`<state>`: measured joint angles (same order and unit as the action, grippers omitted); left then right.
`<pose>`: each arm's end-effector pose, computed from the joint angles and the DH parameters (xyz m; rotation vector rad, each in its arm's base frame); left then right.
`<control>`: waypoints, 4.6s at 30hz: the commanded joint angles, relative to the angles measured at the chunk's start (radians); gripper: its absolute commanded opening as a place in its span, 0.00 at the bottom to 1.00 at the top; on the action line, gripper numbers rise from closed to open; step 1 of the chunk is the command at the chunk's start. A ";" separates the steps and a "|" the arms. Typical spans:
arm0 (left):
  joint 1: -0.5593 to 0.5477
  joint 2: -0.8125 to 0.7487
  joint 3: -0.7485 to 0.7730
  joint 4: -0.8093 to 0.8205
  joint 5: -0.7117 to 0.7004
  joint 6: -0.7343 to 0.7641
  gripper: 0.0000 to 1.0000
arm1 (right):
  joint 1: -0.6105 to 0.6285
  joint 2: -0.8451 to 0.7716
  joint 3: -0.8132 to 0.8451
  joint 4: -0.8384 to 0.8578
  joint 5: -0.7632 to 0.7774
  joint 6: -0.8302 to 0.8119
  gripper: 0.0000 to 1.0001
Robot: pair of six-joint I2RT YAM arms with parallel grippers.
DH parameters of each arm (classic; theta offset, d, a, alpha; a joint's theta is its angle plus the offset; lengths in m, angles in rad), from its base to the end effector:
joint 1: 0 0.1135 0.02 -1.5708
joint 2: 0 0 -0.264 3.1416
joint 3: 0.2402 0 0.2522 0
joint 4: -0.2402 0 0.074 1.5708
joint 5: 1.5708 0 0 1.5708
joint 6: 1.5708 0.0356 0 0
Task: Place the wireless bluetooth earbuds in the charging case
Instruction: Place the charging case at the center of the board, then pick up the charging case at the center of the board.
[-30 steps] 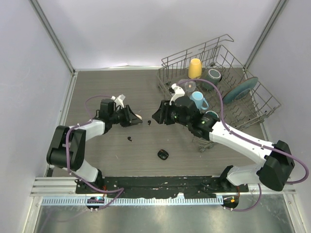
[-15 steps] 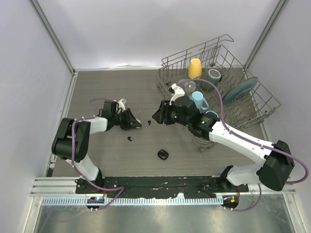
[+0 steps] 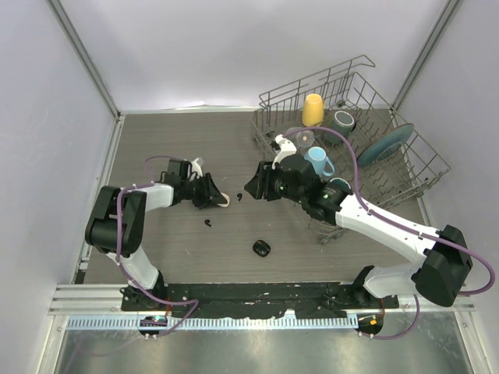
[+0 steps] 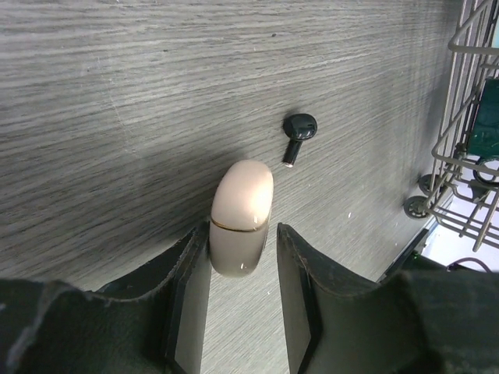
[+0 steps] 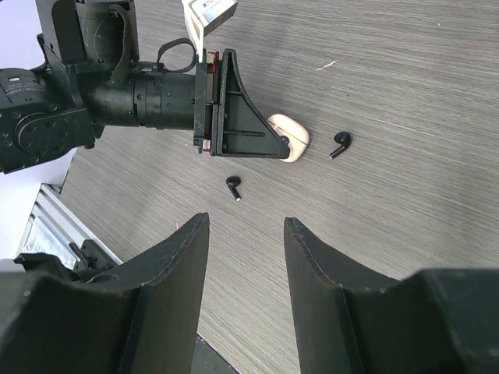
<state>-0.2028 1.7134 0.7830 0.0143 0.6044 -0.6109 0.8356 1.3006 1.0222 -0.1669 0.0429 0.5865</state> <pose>0.3044 -0.0832 0.1323 -0.2541 2.5698 -1.0803 0.2026 0.2218 0.3111 -0.2353 2.1105 0.8396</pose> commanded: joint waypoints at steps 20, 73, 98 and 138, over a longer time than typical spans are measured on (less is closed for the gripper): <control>0.003 -0.257 0.064 -0.263 -0.253 0.120 0.52 | 0.000 -0.006 -0.042 -0.071 -0.110 -0.020 0.53; 0.003 -1.134 -0.254 -0.272 -0.439 -0.207 1.00 | 0.298 0.150 -0.343 0.081 0.124 -0.407 0.64; 0.003 -1.227 -0.321 -0.240 -0.436 -0.165 1.00 | 0.318 0.200 -0.306 0.053 0.152 -0.424 0.23; -0.244 -1.023 -0.403 0.371 0.083 -0.141 0.91 | 0.332 -0.204 -0.294 0.340 0.089 -1.091 0.01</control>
<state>-0.3988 0.6735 0.3225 0.3614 0.7254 -0.8291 1.1629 1.0767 0.6678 0.0944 0.1089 -0.4923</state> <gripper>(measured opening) 0.915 0.540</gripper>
